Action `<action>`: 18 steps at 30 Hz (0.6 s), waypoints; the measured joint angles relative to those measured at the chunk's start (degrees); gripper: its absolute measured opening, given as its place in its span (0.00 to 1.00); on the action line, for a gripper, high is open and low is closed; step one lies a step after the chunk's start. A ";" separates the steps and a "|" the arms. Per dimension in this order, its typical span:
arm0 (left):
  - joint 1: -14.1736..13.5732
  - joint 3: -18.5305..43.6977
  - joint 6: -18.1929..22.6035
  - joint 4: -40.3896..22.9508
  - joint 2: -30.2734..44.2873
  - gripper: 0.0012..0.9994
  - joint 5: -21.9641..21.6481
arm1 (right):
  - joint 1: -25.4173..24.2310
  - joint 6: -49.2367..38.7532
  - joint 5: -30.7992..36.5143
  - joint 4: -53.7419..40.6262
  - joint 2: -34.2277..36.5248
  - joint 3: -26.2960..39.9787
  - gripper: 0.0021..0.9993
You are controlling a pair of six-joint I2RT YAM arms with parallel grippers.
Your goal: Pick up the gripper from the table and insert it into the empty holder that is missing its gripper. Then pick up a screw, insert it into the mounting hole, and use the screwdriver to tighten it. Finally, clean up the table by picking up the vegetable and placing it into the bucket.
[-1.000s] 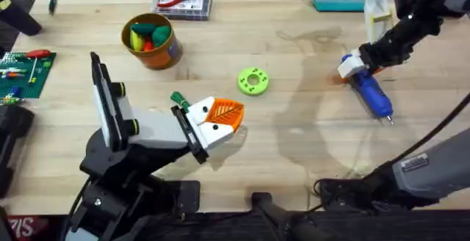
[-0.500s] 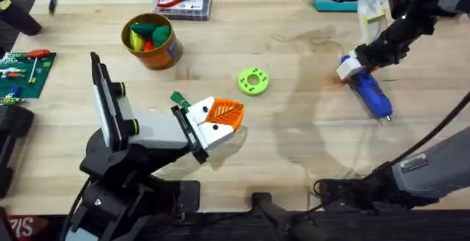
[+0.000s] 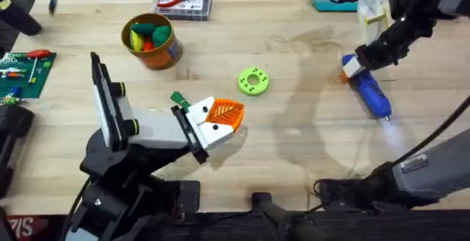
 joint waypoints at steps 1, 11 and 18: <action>0.00 0.00 0.01 0.00 0.00 0.00 0.00 | 0.00 0.07 0.01 0.29 0.00 -0.11 0.24; 0.00 0.00 0.01 0.00 -0.01 0.00 0.00 | 0.05 1.19 -0.33 0.03 0.07 -0.24 0.03; 0.00 0.00 0.01 0.00 -0.01 0.00 0.00 | 0.07 1.97 -1.59 -3.92 -0.59 0.99 0.03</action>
